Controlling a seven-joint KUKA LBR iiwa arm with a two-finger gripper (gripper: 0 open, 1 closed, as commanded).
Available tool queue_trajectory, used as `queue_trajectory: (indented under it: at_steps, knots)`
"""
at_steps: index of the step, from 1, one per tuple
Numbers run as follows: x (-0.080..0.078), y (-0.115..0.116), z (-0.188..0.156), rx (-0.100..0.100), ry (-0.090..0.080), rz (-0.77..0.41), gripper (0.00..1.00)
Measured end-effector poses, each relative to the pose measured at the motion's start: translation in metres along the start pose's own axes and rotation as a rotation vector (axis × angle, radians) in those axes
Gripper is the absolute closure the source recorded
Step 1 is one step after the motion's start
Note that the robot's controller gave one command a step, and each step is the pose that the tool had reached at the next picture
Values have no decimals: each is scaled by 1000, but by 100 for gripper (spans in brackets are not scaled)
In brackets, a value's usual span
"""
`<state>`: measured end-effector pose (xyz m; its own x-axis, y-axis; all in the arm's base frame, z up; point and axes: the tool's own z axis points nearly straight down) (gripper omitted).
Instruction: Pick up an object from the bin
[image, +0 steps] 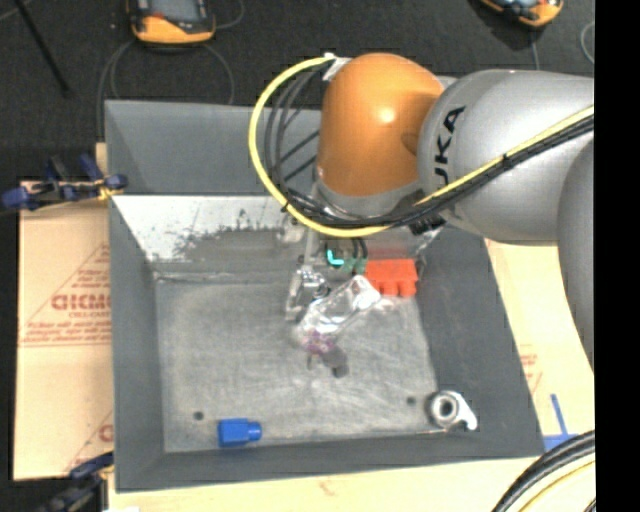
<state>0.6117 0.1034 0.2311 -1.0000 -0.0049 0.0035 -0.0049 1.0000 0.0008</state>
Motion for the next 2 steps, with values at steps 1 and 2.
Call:
queue_trajectory:
  at_steps: [1, 2]
  knots:
    - [22, -18, 144, 2, 1, -171, 0]
    - [-4, -95, 154, -9, -10, -121, 0]
